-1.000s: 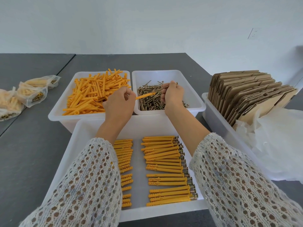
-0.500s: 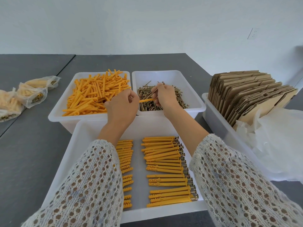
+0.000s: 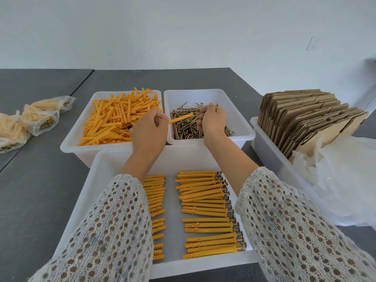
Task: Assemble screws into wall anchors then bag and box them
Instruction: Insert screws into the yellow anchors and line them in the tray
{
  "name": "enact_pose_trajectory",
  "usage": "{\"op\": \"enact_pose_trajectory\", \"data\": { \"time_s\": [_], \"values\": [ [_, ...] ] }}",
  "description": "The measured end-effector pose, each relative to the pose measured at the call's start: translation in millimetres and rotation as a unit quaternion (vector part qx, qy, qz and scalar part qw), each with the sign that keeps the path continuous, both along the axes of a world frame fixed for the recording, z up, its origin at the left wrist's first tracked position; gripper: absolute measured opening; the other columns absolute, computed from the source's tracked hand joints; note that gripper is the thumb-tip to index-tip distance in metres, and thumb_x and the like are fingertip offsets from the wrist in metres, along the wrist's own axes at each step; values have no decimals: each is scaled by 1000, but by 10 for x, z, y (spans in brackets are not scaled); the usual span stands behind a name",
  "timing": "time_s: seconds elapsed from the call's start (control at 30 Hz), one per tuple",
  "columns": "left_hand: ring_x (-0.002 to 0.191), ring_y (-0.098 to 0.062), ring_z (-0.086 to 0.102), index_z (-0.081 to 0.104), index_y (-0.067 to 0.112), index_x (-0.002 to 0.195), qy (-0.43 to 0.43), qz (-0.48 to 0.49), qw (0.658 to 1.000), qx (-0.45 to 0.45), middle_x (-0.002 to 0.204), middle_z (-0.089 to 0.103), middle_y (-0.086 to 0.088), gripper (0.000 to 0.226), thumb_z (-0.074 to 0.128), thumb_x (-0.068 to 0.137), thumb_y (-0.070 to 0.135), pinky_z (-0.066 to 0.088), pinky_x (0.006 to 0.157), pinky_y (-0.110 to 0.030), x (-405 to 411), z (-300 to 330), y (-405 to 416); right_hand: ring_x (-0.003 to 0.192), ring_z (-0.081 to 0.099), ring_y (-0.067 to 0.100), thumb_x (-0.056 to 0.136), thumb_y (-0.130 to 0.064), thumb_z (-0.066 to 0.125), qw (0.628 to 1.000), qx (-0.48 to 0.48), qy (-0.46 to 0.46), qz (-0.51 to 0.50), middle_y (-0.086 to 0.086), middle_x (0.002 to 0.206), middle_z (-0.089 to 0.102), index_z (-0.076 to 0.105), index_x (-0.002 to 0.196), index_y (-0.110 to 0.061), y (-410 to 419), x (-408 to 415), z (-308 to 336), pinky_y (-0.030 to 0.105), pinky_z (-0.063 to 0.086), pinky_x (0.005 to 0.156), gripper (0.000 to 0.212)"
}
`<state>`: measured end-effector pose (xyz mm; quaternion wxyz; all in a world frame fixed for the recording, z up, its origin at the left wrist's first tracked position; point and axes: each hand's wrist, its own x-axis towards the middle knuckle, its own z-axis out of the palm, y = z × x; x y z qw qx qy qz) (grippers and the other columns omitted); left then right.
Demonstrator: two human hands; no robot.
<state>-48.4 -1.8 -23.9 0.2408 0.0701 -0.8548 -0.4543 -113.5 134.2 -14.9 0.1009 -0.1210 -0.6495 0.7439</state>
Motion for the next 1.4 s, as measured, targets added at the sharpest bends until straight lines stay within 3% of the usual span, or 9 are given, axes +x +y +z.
{"op": "enact_pose_trajectory", "data": {
  "time_s": [0.13,0.4,0.53,0.7,0.8,0.97,1.13,1.3,1.4],
  "values": [
    [91,-20,63,65,23,92,4,3,1000,23,86,68,2,15,51,97,21,44,97,-56,5,14,-19,45,44,14,107,-20,29,999,-47,-1,-20,4,62,50,57,87,-5,32,-2,3,26,43,47,38],
    [86,-17,63,64,26,91,-1,2,1000,-5,85,70,3,16,49,95,21,43,98,-55,7,-11,9,43,47,13,106,-18,35,991,-40,-2,128,3,58,49,54,81,-9,-42,30,24,24,43,43,32],
    [86,-15,63,62,30,90,-1,12,999,-34,83,68,7,15,49,96,26,36,99,-44,-13,-27,6,43,47,14,106,-18,36,989,-43,-8,139,3,58,48,54,80,-10,-21,13,24,25,42,44,32],
    [83,-14,58,65,31,93,-13,-6,995,-102,70,56,13,22,47,102,37,24,86,-36,-42,-59,13,44,46,14,105,-17,37,987,-37,-11,157,2,57,49,54,80,-10,-18,12,23,24,42,43,31],
    [81,-8,54,64,36,88,-4,-22,991,-130,57,46,13,29,42,106,32,22,84,-36,-39,-84,14,42,46,12,105,-17,36,991,-47,-8,125,0,56,49,56,79,-10,-9,1,16,23,42,43,33],
    [68,-3,47,61,38,86,-3,-15,991,-135,57,46,12,30,41,106,29,23,83,-36,-48,-85,-1,45,41,12,105,-17,36,984,-170,-33,49,2,58,47,55,76,-9,82,-62,17,22,39,43,35],
    [68,2,45,61,38,85,3,-13,990,-143,57,45,15,30,42,106,29,24,84,-37,-59,-98,-2,42,43,11,106,-20,35,992,-103,-14,67,0,55,48,56,77,-9,10,-48,-10,23,40,44,37],
    [68,-1,48,61,38,85,1,-9,992,-127,57,47,9,29,41,106,31,22,84,-35,-69,-103,-18,45,40,13,106,-17,33,984,-176,-11,-5,2,57,45,53,76,-9,82,-74,-9,24,36,44,37],
    [68,-1,47,60,37,84,6,-9,991,-135,57,48,10,30,41,106,29,22,82,-35,-67,-116,-12,46,42,14,107,-19,34,982,-181,-23,37,3,58,47,54,79,-8,74,-66,2,24,38,45,36]
  ]
}}
